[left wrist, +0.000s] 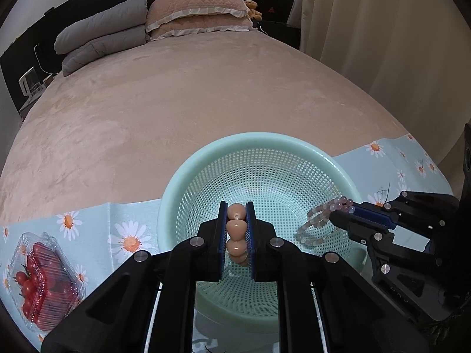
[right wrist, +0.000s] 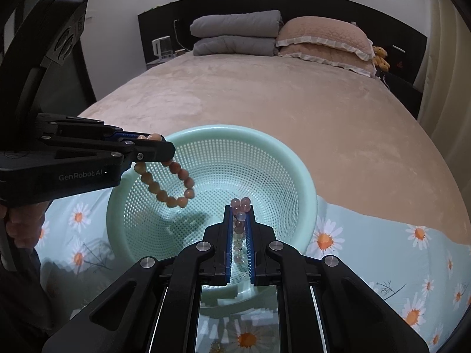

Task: Organize jewelry
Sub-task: 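Lift both bracelets and carry them over the green mesh basket, then open both grippers to drop the bracelets into the basket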

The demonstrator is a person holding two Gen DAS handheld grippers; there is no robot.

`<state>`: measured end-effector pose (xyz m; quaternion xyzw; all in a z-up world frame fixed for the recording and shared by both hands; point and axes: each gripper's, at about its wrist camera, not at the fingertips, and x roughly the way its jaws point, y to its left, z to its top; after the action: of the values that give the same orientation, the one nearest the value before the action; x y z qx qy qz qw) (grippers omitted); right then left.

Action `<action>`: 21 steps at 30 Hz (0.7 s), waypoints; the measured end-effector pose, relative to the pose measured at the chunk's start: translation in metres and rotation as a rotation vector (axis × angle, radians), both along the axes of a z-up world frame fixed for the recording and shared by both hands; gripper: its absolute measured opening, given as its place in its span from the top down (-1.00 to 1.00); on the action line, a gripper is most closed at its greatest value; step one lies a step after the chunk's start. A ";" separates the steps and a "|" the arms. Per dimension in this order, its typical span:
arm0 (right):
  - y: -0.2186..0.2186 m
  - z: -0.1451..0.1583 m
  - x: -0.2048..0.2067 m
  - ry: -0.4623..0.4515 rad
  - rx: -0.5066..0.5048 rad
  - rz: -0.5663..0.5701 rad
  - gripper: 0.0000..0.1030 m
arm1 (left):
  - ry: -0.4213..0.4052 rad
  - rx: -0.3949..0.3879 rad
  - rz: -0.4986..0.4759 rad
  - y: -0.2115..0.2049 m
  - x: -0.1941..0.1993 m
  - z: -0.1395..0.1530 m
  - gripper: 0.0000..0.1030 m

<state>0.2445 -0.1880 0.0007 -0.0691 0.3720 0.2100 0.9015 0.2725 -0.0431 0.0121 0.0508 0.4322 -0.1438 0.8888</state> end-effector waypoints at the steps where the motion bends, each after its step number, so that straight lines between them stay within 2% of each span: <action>1: 0.002 -0.001 -0.001 -0.004 -0.011 -0.001 0.82 | 0.009 0.006 0.002 -0.001 0.000 -0.005 0.76; 2: 0.003 -0.001 -0.001 -0.012 -0.018 -0.005 0.79 | 0.015 0.010 0.004 -0.001 -0.001 -0.008 0.74; 4: 0.002 0.000 -0.003 -0.027 -0.027 -0.023 0.42 | 0.018 0.012 0.016 0.001 -0.002 -0.012 0.37; 5: 0.002 0.001 -0.005 -0.044 -0.037 -0.035 0.05 | 0.011 0.015 0.026 0.003 -0.003 -0.012 -0.20; 6: 0.002 0.004 -0.008 -0.071 -0.048 -0.043 -0.12 | -0.006 0.015 0.039 0.007 -0.005 -0.010 -0.44; 8: 0.000 0.009 -0.013 -0.096 -0.043 -0.049 -0.16 | -0.023 -0.007 0.055 0.016 -0.009 -0.003 -0.49; 9: -0.002 0.012 -0.013 -0.097 -0.036 -0.052 -0.21 | -0.033 -0.010 0.069 0.021 -0.010 0.001 -0.63; 12: -0.005 0.017 -0.016 -0.112 -0.043 -0.067 -0.33 | -0.057 -0.006 0.104 0.034 -0.015 0.011 -0.82; 15: -0.005 0.022 -0.020 -0.118 -0.053 -0.077 -0.40 | -0.059 0.017 0.116 0.042 -0.020 0.015 -0.88; 21: -0.004 0.037 -0.037 -0.144 -0.058 -0.087 -0.60 | -0.041 0.055 0.135 0.051 -0.040 0.018 -0.88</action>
<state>0.2075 -0.1920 0.0376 -0.0937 0.3148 0.1543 0.9318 0.2327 0.0081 0.0298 0.0490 0.4203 -0.0706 0.9033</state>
